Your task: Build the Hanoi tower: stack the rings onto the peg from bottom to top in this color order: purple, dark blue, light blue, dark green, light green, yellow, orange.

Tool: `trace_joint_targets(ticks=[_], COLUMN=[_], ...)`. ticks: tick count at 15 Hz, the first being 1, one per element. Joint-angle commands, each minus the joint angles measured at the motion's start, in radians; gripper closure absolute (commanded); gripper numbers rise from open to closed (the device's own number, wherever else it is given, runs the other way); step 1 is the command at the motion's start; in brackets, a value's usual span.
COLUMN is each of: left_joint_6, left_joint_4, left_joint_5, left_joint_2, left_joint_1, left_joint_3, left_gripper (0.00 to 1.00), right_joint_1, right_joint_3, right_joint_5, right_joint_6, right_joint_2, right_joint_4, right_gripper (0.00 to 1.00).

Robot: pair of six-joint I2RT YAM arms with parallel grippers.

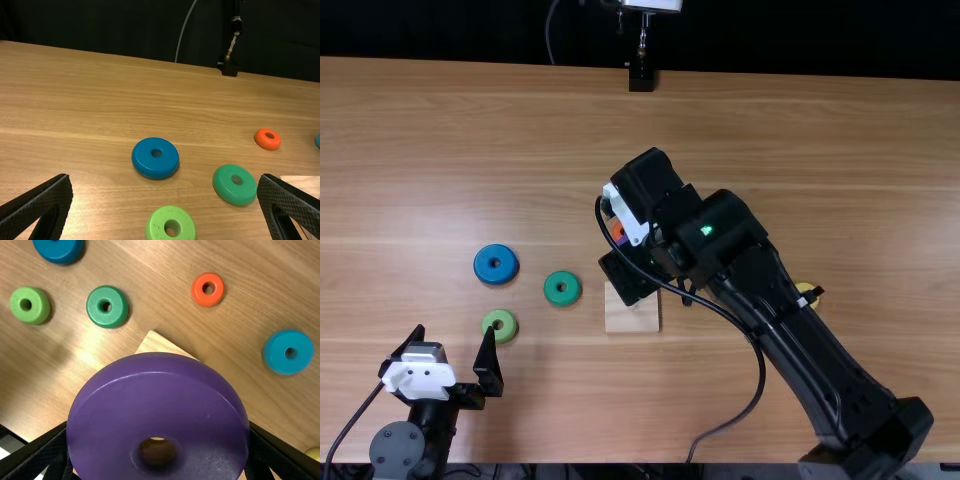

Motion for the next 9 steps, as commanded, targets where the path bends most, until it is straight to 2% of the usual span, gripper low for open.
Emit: trace_joint_targets(ticks=[1,9], left_joint_6=[0.010,0.010], left_joint_4=[-0.017,-0.015], left_joint_5=[0.003,0.003], left_joint_2=[-0.012,-0.012], left_joint_1=[0.009,0.009], left_joint_3=[-0.051,-0.051], left_gripper=[0.00,0.00], right_joint_1=[0.024,0.035], right_joint_3=[0.030,0.009], right_joint_5=[-0.001,-0.001], right_joint_6=[0.003,0.001], right_joint_2=[0.013,0.028], right_joint_4=[0.002,0.001], right_gripper=[1.00,1.00])
